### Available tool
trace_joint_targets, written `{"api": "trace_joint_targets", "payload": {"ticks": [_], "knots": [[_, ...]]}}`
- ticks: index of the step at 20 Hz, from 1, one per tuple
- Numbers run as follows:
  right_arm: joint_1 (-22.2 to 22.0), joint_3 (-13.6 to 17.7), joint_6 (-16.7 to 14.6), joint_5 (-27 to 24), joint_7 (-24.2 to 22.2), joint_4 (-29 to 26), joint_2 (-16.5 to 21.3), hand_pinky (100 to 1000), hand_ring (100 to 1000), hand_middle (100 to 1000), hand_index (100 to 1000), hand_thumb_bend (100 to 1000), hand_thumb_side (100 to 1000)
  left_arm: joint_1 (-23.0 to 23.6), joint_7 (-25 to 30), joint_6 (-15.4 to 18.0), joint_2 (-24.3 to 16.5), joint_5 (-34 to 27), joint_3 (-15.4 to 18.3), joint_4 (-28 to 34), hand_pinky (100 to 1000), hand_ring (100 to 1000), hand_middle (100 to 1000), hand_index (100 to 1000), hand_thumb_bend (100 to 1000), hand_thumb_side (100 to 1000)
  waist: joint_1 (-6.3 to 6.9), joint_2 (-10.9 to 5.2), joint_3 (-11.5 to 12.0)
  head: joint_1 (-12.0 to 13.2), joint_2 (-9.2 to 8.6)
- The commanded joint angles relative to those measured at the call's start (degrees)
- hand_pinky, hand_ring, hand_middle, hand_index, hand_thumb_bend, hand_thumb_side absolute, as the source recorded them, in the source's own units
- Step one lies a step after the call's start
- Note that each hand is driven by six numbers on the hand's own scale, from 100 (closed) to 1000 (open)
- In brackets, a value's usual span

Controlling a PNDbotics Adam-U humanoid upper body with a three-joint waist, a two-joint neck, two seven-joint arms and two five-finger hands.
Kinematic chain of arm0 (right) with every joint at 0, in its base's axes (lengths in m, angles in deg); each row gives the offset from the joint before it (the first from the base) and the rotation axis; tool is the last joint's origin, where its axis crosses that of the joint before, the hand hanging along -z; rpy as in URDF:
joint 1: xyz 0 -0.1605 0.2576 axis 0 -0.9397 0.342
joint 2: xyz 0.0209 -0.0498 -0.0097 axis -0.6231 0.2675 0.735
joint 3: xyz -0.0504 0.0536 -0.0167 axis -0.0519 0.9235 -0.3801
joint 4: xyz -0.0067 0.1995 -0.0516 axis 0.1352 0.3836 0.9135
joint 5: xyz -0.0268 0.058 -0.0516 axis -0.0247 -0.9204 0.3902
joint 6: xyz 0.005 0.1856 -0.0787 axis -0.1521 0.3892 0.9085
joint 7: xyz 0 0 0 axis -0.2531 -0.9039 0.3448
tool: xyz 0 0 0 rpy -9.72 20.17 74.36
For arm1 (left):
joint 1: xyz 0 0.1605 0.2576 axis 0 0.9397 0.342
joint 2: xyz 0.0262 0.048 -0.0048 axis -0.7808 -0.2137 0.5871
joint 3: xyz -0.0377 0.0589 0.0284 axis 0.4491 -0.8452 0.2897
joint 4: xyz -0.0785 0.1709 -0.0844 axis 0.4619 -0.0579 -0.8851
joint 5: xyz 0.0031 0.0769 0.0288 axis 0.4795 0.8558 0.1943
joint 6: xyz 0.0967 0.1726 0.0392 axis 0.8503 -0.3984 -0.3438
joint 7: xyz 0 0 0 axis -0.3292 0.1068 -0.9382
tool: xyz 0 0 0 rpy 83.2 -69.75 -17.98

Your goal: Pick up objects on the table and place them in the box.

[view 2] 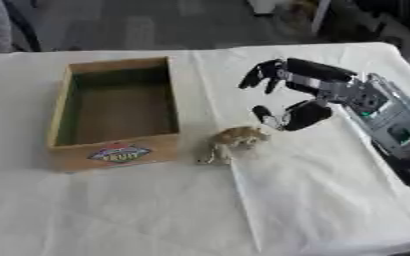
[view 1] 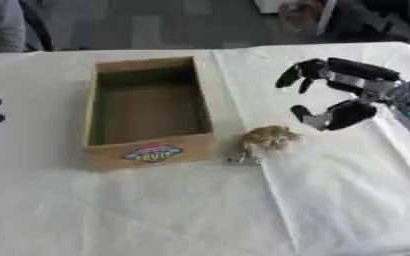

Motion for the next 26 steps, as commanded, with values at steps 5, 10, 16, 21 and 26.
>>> {"api": "trace_joint_targets", "payload": {"ticks": [5, 10, 16, 21, 26], "knots": [[2.8, -2.0, -4.0, 8.1, -2.8, 6.8, -2.8, 772, 885, 846, 872, 267, 347, -0.3, 0.7, 0.0, -0.5, -0.3, 0.1, 0.5, 557, 618, 524, 619, 193, 458, 0.25, -1.12, 0.3, -0.4, -0.17], [3.7, -2.4, -6.7, 13.8, -2.1, 11.0, -4.8, 782, 886, 848, 876, 338, 354, -0.3, 0.9, 0.0, -0.3, -0.3, 0.1, 0.4, 557, 618, 524, 619, 192, 459, 0.41, -1.18, 0.3, -0.5, -0.13], [5.1, -1.7, -7.8, 18.1, 0.7, 15.9, -6.7, 771, 873, 834, 867, 309, 313, -0.2, 1.1, 0.0, -0.1, -0.3, 0.0, 0.3, 557, 618, 523, 620, 192, 461, 0.65, -1.26, 0.3, -0.7, -0.1], [6.3, -1.5, -8.4, 20.0, 1.9, 19.2, -8.1, 754, 848, 817, 855, 291, 304, -0.2, 1.2, 0.0, -0.1, -0.4, 0.0, 0.3, 557, 618, 523, 620, 191, 461, 0.75, -1.3, 0.4, -0.9, -0.03], [7.1, -1.7, -9.1, 21.8, 2.7, 21.0, -9.2, 736, 825, 801, 844, 283, 302, -0.2, 1.4, 0.0, 0.0, -0.4, 0.0, 0.3, 558, 619, 524, 621, 187, 463, 0.76, -1.34, 0.4, -1.2, 0.01]]}}
